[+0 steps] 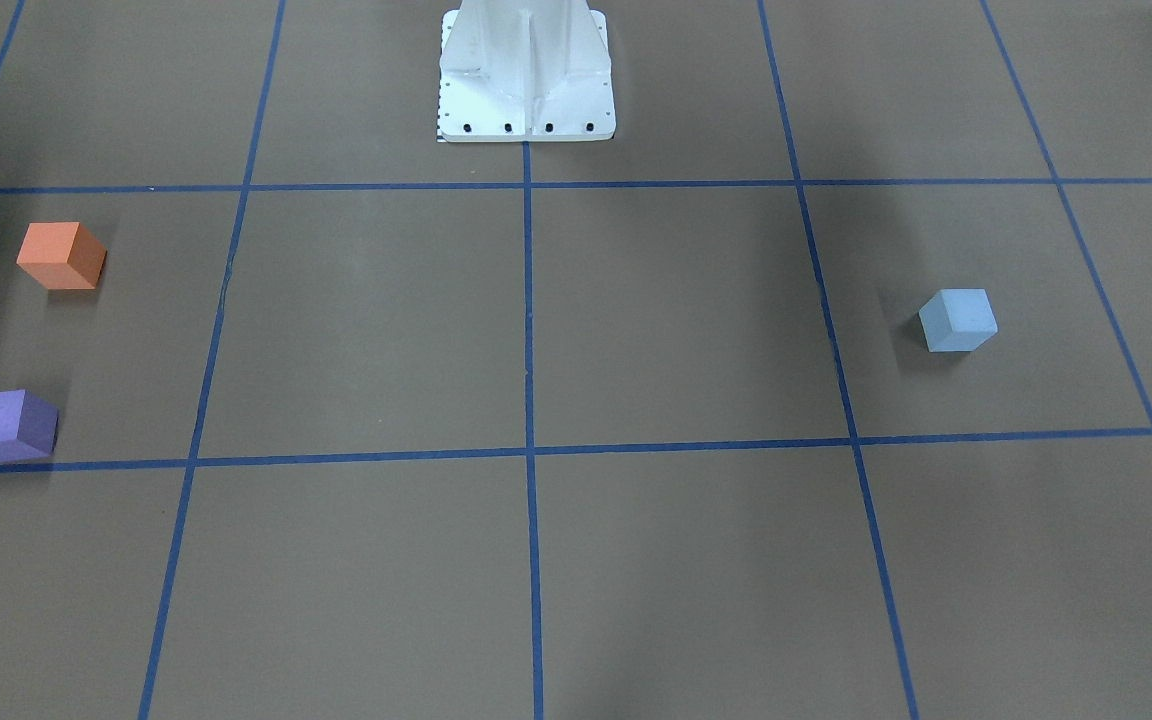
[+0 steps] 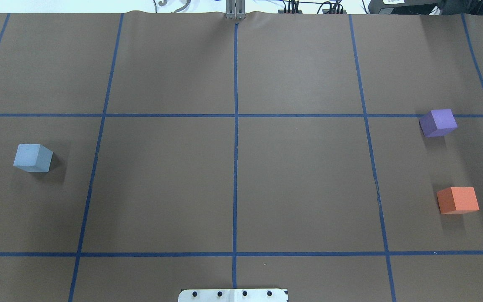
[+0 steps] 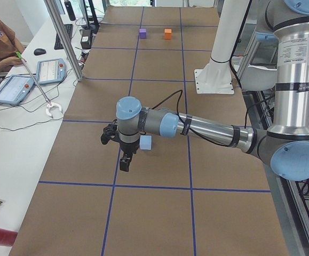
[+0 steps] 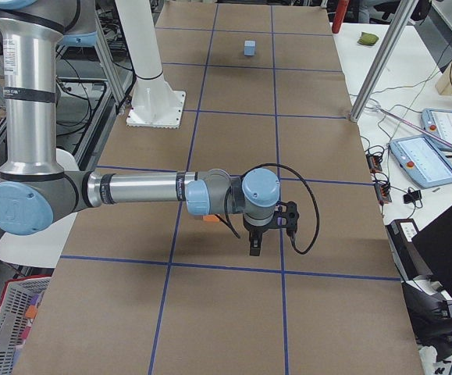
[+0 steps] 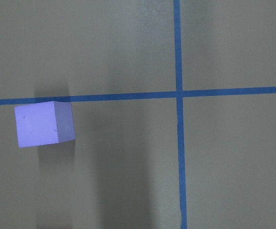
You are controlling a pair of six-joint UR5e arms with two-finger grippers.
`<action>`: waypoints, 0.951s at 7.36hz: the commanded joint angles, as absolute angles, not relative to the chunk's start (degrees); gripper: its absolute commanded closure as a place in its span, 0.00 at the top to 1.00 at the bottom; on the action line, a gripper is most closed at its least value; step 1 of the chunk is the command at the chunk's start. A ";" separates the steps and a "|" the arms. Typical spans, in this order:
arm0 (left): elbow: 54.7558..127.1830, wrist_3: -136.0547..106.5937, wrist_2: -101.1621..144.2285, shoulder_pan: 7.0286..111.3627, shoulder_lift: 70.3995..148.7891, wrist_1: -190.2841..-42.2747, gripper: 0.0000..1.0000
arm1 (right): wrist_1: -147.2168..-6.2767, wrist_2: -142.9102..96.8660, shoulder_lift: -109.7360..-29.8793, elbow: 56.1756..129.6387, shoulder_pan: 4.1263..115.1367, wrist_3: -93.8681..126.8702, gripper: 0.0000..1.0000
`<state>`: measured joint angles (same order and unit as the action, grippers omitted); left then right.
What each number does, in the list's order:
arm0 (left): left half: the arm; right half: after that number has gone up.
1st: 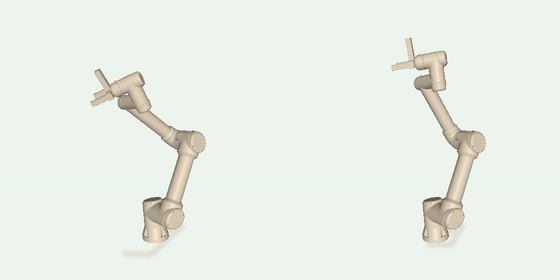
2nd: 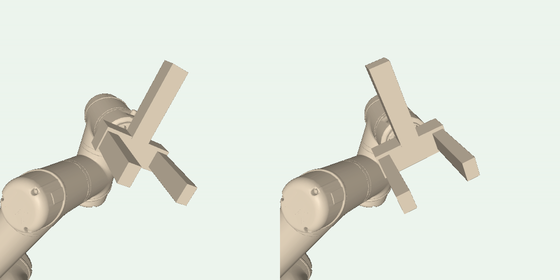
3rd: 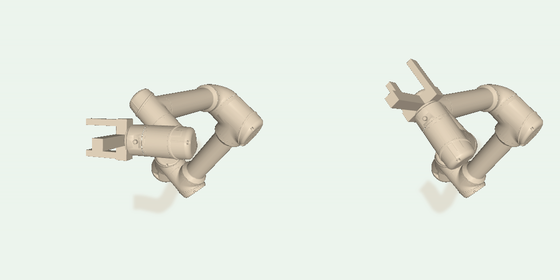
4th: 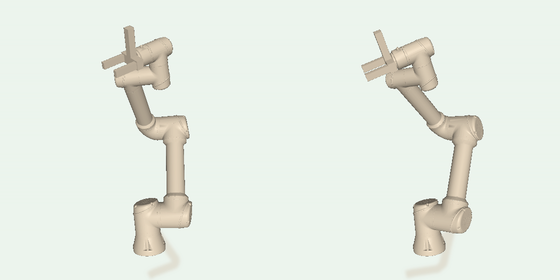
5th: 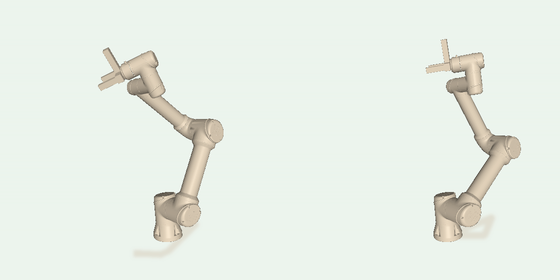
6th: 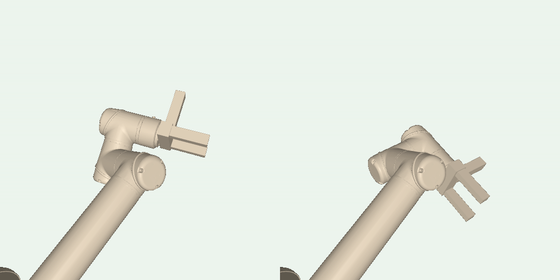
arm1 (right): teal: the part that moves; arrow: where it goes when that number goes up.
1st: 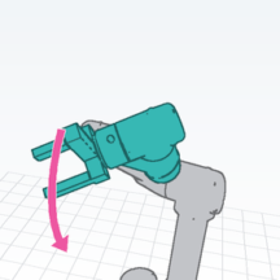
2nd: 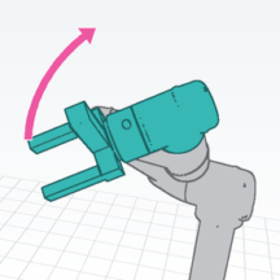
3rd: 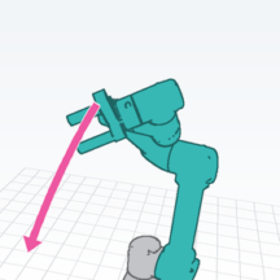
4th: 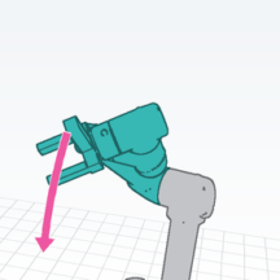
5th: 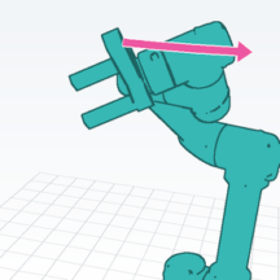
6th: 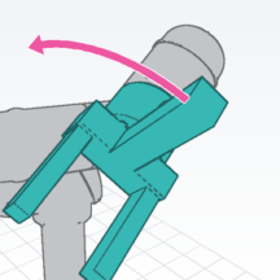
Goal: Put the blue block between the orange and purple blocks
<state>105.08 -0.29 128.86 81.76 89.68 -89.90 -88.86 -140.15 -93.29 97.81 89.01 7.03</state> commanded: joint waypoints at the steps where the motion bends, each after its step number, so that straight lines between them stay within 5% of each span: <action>1: 105.65 -8.58 132.10 77.89 92.80 -91.58 1.00 | -88.94 -140.27 -93.25 97.74 88.86 7.03 1.00; 7: 104.42 -47.90 121.03 56.61 92.20 -105.73 1.00 | -88.95 -140.10 -93.34 97.65 88.77 7.03 1.00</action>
<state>104.79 -45.12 122.24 59.00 92.33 -104.79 -88.94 -140.08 -93.34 97.65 88.77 7.03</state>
